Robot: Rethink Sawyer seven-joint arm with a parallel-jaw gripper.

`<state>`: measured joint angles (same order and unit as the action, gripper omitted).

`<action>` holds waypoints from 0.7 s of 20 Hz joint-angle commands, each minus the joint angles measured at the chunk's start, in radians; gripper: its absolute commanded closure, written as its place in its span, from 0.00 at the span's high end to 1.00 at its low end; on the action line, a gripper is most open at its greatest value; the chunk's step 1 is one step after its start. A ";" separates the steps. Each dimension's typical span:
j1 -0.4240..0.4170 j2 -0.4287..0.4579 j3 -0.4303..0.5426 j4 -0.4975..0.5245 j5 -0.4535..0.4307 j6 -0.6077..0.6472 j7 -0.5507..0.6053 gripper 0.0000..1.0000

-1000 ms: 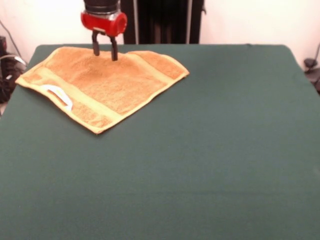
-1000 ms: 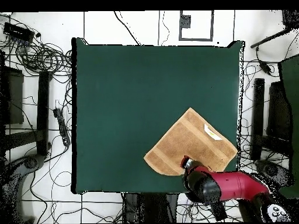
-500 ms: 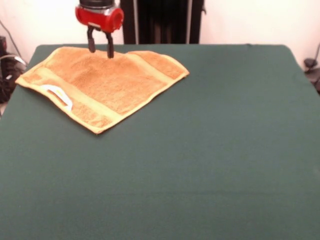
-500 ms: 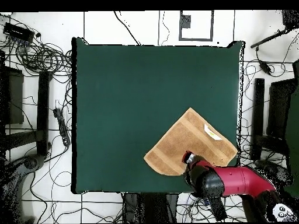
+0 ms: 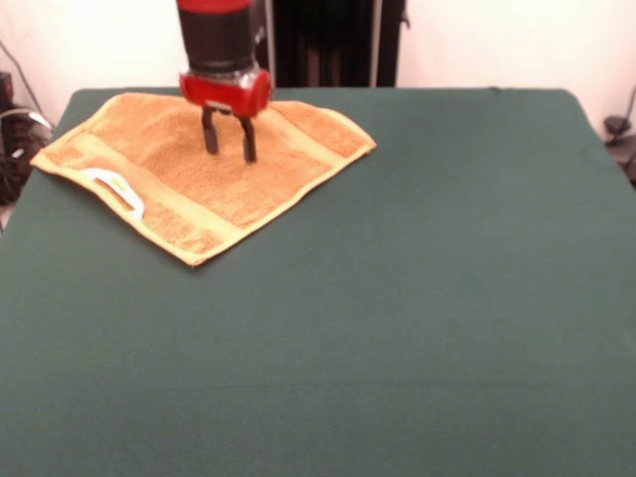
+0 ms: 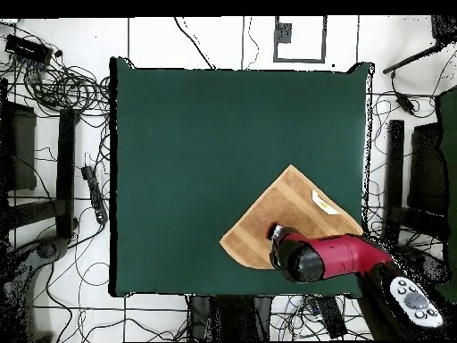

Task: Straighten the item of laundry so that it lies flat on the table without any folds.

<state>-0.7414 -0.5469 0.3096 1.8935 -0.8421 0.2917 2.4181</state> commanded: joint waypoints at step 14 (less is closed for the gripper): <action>-0.017 0.501 0.130 -0.282 -0.158 -0.148 -0.157 1.00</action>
<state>-0.7641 -0.5096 0.3301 1.8702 -0.8377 0.3145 2.4183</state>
